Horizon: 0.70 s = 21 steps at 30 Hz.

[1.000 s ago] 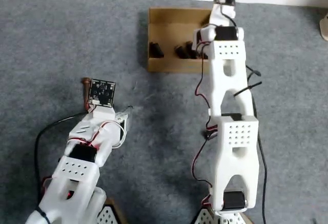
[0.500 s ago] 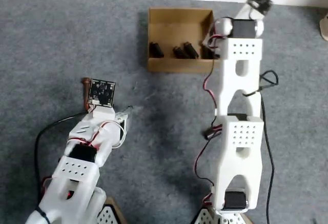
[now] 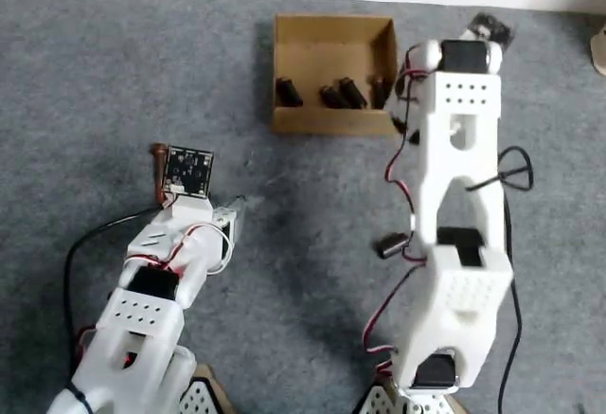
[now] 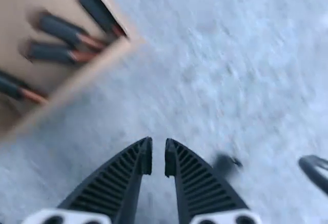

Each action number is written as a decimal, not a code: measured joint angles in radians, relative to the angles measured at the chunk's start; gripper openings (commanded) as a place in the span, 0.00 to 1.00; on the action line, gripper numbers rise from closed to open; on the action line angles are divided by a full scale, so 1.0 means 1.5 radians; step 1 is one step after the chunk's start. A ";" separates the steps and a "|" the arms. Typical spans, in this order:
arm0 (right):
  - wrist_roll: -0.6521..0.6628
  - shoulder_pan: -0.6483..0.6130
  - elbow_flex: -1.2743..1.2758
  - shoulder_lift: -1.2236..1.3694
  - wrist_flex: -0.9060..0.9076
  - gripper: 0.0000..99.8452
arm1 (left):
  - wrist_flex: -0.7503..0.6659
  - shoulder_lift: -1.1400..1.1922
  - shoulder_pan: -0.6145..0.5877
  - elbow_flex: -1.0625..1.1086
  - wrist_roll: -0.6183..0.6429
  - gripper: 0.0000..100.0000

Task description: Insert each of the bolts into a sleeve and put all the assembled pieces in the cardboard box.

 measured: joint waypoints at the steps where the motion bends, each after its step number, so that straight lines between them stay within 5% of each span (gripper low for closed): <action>1: 0.000 -0.002 0.042 -0.019 0.000 0.03 | 0.000 0.000 0.000 0.000 0.000 0.17; 6: 0.000 -0.002 0.194 -0.084 0.000 0.05 | 0.000 0.000 0.000 0.000 0.000 0.17; 13: -0.039 0.012 0.337 -0.127 0.000 0.30 | 0.000 0.000 0.000 0.000 0.000 0.17; 21: -0.043 0.010 0.454 -0.134 -0.004 0.31 | 0.000 0.000 0.000 0.000 0.000 0.17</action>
